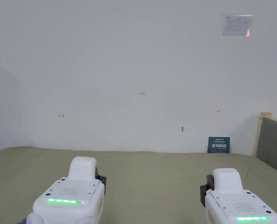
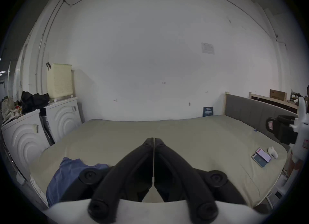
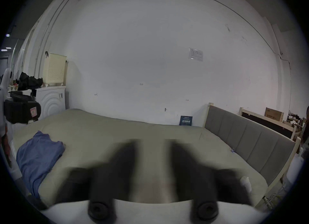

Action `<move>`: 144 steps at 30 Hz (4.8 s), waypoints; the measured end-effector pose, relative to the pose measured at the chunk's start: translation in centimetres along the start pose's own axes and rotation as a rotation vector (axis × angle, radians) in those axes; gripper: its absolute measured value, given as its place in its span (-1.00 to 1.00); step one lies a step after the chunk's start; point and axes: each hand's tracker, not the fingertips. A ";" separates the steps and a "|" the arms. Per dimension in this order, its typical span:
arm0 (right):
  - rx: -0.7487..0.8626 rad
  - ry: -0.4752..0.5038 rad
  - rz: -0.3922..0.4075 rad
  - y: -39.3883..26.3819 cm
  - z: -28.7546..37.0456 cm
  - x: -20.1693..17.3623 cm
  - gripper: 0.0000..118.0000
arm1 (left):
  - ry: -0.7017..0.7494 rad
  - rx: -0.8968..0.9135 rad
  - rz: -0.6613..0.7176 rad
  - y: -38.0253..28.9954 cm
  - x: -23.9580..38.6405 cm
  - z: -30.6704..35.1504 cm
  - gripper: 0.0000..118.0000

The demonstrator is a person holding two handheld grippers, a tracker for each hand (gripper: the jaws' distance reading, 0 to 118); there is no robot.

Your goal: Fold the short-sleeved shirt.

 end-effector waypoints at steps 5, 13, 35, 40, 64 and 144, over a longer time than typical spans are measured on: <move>0.004 -0.006 0.031 -0.1 0.3 -0.3 -1.00 | -0.018 -0.033 0.019 0.1 -0.9 0.0 -1.00; -0.016 0.025 0.013 -0.4 -1.4 -1.5 -1.00 | 0.022 -0.063 0.023 -0.7 -3.8 -0.2 -1.00; -0.031 0.600 0.007 -0.4 -5.4 -27.0 -1.00 | 0.588 -0.172 0.151 -5.3 -27.8 11.2 -1.00; -0.046 0.592 0.019 -1.4 -6.1 -28.0 -1.00 | 0.554 -0.236 0.166 -7.2 -29.3 8.8 -1.00; -0.345 0.444 0.165 -12.2 -9.7 -19.9 -1.00 | 0.338 -0.853 0.292 -26.1 -32.7 -15.4 0.63; -0.175 0.105 -0.053 -8.2 0.9 2.6 -1.00 | 0.016 -0.342 0.126 -10.0 -12.0 1.0 -0.97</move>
